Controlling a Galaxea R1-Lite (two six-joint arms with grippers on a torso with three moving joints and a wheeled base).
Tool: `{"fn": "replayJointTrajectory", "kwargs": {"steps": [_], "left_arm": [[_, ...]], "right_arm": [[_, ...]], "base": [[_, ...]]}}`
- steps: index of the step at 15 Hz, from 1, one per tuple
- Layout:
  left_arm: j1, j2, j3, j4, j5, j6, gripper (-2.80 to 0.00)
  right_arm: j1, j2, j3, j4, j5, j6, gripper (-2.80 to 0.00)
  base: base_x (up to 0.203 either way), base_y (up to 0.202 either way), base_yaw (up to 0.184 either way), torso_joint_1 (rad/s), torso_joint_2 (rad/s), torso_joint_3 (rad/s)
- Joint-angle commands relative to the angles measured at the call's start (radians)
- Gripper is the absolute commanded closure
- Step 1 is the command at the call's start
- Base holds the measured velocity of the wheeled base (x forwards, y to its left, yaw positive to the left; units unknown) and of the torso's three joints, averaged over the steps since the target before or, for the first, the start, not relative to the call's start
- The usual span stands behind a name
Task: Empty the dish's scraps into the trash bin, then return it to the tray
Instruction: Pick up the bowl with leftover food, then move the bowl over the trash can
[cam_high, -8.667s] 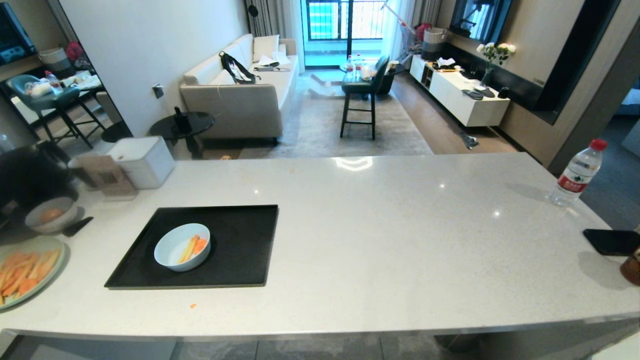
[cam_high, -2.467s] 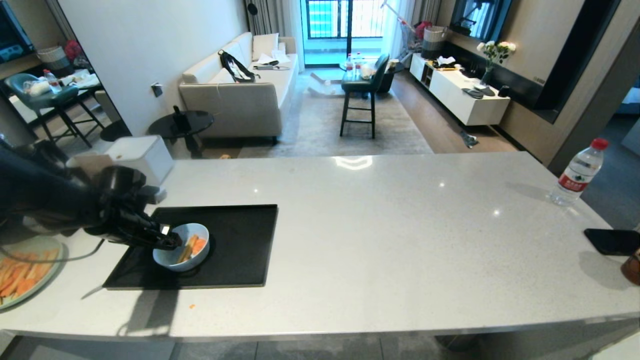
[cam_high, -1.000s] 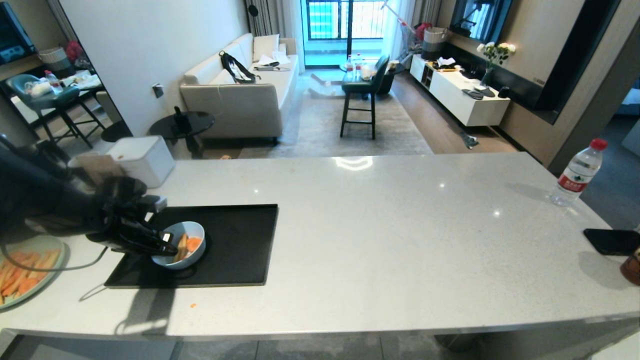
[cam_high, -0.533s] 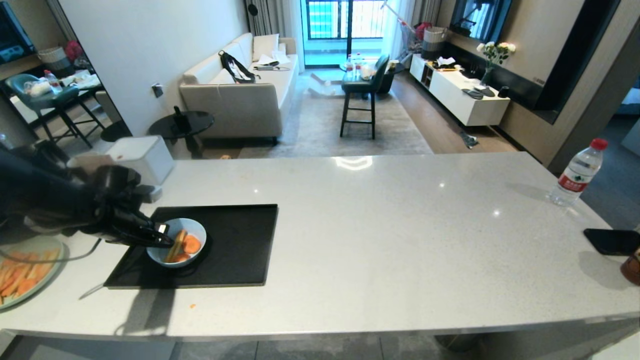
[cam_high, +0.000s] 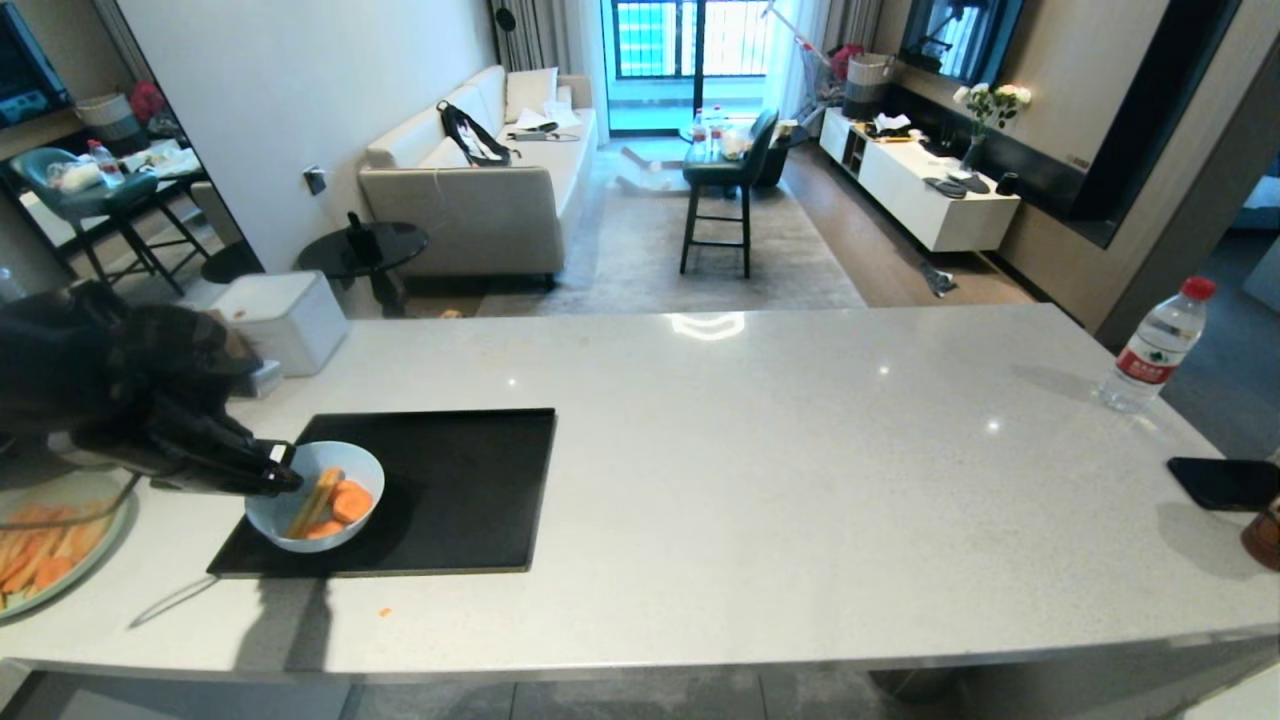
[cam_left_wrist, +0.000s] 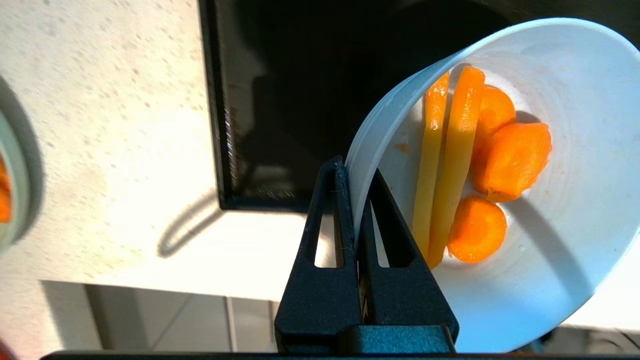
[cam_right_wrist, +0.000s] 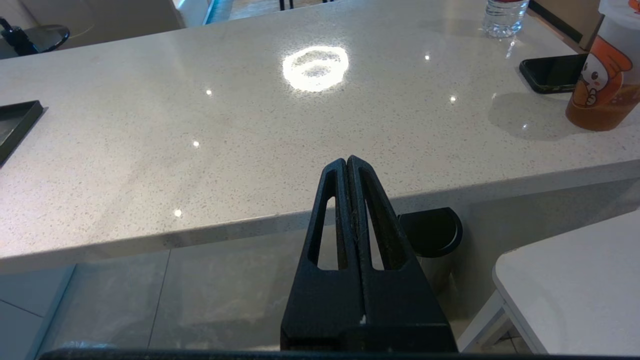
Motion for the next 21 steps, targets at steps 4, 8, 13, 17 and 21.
{"fn": "replayJointTrajectory", "kwargs": {"steps": [4, 8, 13, 17, 21], "left_arm": [[0.087, -0.183, 0.005, 0.14, -0.071, -0.015, 0.0], [0.199, -0.371, 0.085, 0.215, -0.099, -0.009, 0.0], [0.325, -0.596, 0.313, 0.226, -0.213, 0.05, 0.0], [0.322, -0.702, 0.445, 0.263, -0.372, 0.082, 0.0], [0.318, -0.763, 0.473, 0.318, -0.462, 0.219, 0.0]], "right_arm": [[0.0, 0.0, 0.0, 0.0, 0.0, 0.0, 0.0], [0.0, 0.0, 0.0, 0.0, 0.0, 0.0, 0.0], [0.0, 0.0, 0.0, 0.0, 0.0, 0.0, 0.0], [0.0, 0.0, 0.0, 0.0, 0.0, 0.0, 0.0], [0.0, 0.0, 0.0, 0.0, 0.0, 0.0, 0.0]], "base": [[0.0, 0.0, 0.0, 0.0, 0.0, 0.0], [0.0, 0.0, 0.0, 0.0, 0.0, 0.0], [0.0, 0.0, 0.0, 0.0, 0.0, 0.0], [0.0, 0.0, 0.0, 0.0, 0.0, 0.0], [0.0, 0.0, 0.0, 0.0, 0.0, 0.0]]}}
